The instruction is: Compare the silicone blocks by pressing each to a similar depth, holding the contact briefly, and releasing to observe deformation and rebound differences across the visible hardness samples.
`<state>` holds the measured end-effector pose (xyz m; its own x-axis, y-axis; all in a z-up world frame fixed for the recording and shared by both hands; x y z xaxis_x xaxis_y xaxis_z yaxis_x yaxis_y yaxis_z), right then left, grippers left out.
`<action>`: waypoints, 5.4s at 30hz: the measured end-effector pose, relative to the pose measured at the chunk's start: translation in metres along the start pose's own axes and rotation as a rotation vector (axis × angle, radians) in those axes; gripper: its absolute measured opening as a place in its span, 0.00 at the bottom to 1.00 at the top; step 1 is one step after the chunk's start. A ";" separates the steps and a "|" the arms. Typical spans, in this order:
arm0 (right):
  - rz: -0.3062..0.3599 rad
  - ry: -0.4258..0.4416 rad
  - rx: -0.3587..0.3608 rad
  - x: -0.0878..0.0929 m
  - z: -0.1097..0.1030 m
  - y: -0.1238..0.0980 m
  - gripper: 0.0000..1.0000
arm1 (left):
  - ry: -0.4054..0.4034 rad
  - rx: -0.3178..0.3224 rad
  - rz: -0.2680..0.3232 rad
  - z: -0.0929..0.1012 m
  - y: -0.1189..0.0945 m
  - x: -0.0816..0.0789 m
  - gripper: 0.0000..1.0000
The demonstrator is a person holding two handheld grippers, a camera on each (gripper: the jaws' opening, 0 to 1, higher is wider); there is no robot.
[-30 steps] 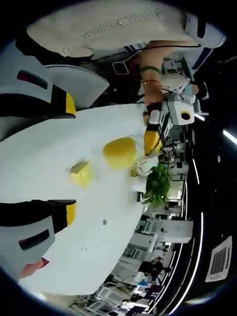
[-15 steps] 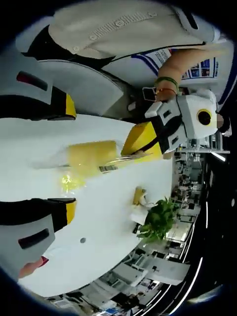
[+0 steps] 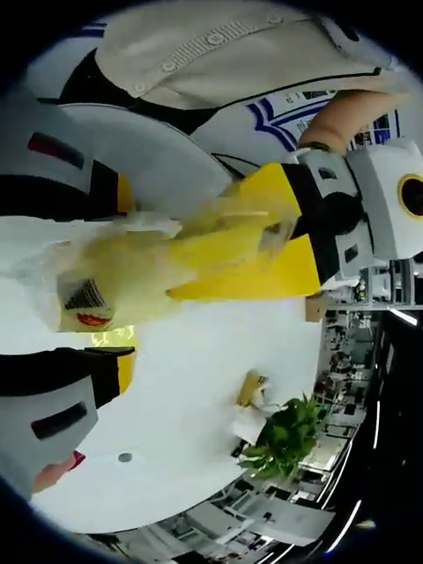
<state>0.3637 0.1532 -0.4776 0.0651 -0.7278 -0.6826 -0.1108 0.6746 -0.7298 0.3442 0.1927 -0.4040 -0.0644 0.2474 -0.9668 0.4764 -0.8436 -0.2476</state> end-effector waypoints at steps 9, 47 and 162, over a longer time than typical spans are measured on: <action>0.006 0.003 -0.018 -0.004 -0.002 -0.001 0.31 | -0.005 0.002 0.020 0.001 -0.001 -0.005 0.00; -0.112 -0.042 -0.034 0.006 -0.030 -0.013 0.12 | 0.047 0.030 0.000 0.024 -0.003 -0.011 0.00; 0.029 0.020 0.064 0.007 -0.030 -0.025 0.46 | -0.067 -0.014 0.014 0.034 -0.008 -0.012 0.00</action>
<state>0.3367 0.1272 -0.4630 0.0432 -0.7099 -0.7029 -0.0484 0.7013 -0.7112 0.3110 0.1799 -0.3922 -0.1166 0.2029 -0.9722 0.4898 -0.8398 -0.2340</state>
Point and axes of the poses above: the point that each gripper's makers call its tool centre point, and the gripper's own axes: y roughly forward along the fingers, z roughly to its right, x roughly out of its underside, the point moved 5 cm from there along -y, roughly backward along the fingers, and after that the axes turned 3 degrees about -z, right-handed, at the moved point
